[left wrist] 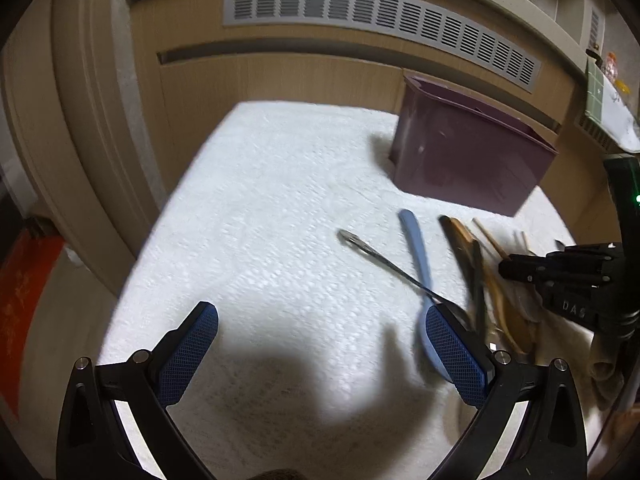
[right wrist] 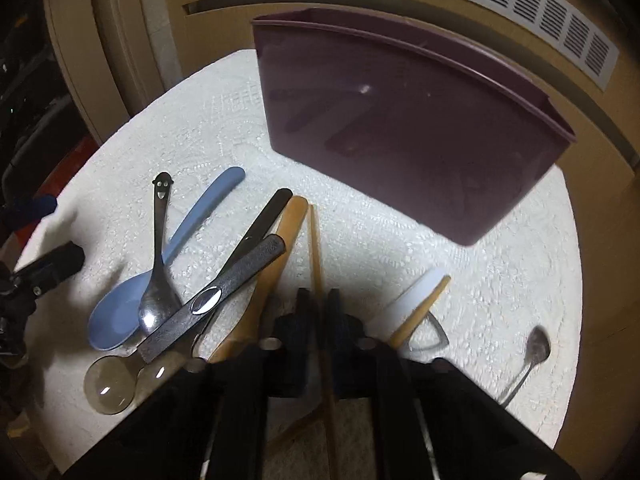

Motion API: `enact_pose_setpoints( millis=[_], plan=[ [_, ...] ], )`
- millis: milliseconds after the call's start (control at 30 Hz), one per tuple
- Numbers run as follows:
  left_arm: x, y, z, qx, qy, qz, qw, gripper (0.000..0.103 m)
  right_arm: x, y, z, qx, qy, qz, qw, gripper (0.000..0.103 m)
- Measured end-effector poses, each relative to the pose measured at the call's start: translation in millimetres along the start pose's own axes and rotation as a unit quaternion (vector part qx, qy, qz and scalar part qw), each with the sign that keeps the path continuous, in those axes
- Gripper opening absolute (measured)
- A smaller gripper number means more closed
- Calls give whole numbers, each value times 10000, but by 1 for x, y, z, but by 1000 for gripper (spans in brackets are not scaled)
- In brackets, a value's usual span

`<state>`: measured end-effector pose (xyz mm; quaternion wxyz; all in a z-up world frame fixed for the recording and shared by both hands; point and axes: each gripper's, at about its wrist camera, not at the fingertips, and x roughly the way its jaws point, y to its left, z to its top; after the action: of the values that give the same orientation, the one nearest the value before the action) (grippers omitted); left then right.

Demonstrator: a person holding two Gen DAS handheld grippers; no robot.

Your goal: Organize utensils

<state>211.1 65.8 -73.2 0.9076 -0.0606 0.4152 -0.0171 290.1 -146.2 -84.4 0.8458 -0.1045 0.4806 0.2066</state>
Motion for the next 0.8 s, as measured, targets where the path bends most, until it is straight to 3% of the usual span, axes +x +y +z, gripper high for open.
enact_pose_setpoints(
  millis=[233,300,367,400,567,733,800],
  plan=[
    [-14,-31,-18,402,-1,-757,9963,97,-49,-33,-32,808,-420,160,9957,4],
    [-22,-50,-29,729,-61,-903,9932,75,-59,-38,-40,928,-533,113,9942,4],
    [-26,-60,-39,912,-27,-957,9912,63,-68,-40,-46,1057,-663,112,9921,4],
    [-28,-62,-44,955,1,-1008,9903,63,-68,-40,-49,1096,-693,149,9914,4],
    [-38,-80,-68,1527,-152,-488,9870,63,-74,-34,-53,1177,-897,170,9888,5],
    [-21,-88,-68,1582,77,-160,9872,61,-85,-31,-58,1229,-1073,169,9865,5],
    [-19,-89,-68,1603,125,-225,9867,36,-90,-30,-60,1243,-1137,169,9856,6]
  ],
)
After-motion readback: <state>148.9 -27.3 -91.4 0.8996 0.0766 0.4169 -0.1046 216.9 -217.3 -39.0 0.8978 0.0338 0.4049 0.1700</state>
